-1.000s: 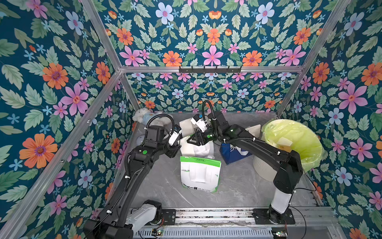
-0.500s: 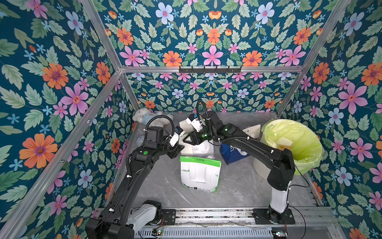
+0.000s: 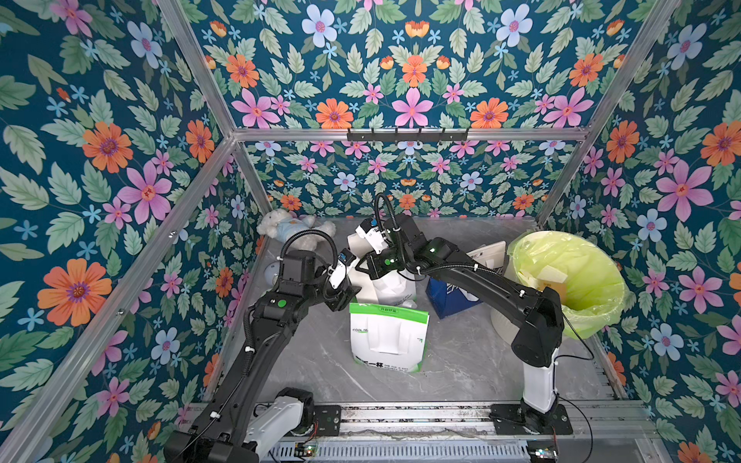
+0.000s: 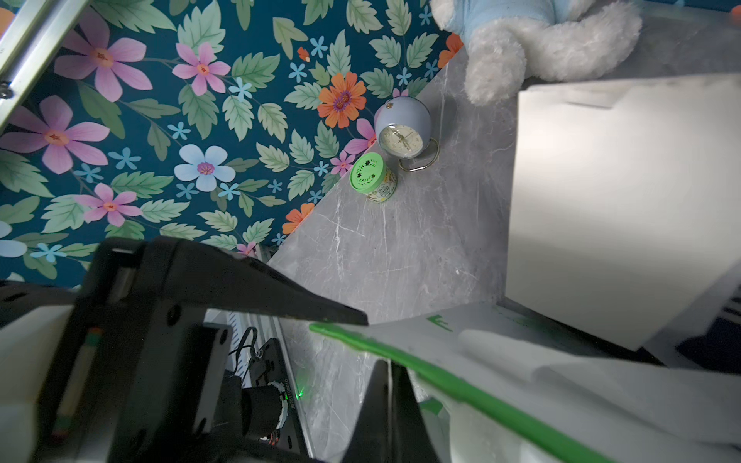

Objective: Shred takeout receipts and throw away
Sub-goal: Tear off the takeout receipt from the takeout bag.

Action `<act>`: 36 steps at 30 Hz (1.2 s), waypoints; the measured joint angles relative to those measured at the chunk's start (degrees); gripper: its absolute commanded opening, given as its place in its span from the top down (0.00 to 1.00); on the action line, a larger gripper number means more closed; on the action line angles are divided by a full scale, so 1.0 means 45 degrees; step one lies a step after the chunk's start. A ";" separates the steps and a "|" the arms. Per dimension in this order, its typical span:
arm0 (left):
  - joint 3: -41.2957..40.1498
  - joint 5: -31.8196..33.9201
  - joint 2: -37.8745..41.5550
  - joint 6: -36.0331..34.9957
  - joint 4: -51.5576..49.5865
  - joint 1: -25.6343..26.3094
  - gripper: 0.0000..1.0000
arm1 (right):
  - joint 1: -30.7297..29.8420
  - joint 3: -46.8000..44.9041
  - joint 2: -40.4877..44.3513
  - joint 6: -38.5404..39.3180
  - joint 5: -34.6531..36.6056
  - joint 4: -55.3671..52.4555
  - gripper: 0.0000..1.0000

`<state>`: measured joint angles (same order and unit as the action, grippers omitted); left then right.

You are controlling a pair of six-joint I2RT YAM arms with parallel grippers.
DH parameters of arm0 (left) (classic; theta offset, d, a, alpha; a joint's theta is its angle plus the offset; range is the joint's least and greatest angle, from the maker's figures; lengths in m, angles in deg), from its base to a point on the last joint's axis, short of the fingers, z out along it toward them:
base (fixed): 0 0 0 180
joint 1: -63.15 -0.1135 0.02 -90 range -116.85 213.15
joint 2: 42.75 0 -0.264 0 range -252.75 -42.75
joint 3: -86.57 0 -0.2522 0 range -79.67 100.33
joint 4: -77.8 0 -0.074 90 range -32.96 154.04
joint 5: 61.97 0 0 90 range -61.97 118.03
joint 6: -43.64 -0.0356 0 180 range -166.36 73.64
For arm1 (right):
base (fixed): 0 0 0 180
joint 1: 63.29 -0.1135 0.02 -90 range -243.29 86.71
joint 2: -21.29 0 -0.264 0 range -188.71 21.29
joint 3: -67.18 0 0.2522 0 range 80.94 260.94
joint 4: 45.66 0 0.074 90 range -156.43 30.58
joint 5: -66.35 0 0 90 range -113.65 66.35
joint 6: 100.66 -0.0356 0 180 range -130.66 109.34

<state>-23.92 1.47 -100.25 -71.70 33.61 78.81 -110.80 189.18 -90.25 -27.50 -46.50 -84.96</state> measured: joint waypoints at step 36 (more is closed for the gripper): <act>-0.2531 -0.1904 0.0121 -0.0340 0.5396 0.0010 0.30 | 0.1651 0.0087 0.0607 -0.2909 -0.4352 -0.1069 1.00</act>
<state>-35.31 -7.10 -99.70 -73.23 57.89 78.85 -103.37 189.58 -87.52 -40.59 -66.08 -89.77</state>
